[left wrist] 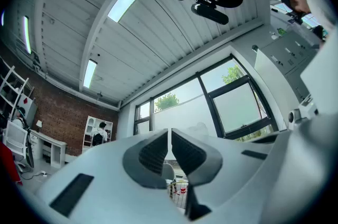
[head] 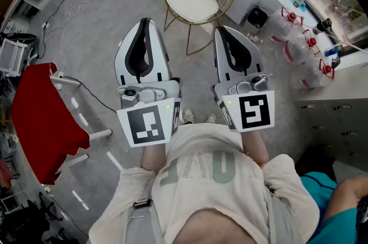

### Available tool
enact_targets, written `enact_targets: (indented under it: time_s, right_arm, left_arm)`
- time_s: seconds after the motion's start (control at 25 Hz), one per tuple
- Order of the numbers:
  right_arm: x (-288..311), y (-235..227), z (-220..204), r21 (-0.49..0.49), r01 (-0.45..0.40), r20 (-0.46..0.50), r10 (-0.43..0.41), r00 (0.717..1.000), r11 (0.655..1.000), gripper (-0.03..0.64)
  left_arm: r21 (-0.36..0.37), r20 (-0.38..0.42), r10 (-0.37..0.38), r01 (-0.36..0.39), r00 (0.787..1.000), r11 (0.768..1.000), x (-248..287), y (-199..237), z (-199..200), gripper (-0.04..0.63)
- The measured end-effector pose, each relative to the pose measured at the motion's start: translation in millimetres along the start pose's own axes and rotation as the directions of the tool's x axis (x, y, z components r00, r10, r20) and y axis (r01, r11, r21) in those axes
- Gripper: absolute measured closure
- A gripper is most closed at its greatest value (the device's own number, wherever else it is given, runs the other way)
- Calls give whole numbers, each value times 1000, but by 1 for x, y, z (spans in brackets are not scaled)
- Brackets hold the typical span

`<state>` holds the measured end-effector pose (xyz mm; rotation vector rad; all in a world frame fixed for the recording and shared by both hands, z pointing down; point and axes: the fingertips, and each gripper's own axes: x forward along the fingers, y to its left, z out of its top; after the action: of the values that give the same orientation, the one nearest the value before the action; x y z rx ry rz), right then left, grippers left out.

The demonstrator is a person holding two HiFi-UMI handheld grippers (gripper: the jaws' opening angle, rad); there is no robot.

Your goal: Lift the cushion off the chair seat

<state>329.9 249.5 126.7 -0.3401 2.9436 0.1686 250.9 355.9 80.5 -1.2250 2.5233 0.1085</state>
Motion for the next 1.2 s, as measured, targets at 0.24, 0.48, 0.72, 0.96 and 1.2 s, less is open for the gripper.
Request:
enact_targets:
  time_s: [0.24, 0.48, 0.72, 0.96, 1.2]
  right_arm:
    - [1, -2, 1, -1, -3, 2, 3, 1000, 1000, 600]
    - [3, 0, -1, -22, -4, 3, 4, 1000, 1000, 600]
    - [9, 11, 1, 52, -27, 27, 26, 999, 998, 600]
    - [22, 15, 2, 35, -2, 26, 1, 1000, 999, 600]
    - [27, 21, -9, 61, 37, 13, -37, 999, 997, 600]
  left_arm:
    - [-11, 11, 19, -18, 1000, 1000, 1, 9, 2, 580]
    - [-4, 10, 25, -25, 1000, 1000, 2, 13, -3, 580]
    - [-28, -10, 32, -33, 999, 999, 3, 23, -11, 581]
    - [-33, 16, 20, -19, 1000, 999, 10, 37, -5, 581]
    - [-47, 18, 7, -6, 1000, 999, 6, 55, -14, 581]
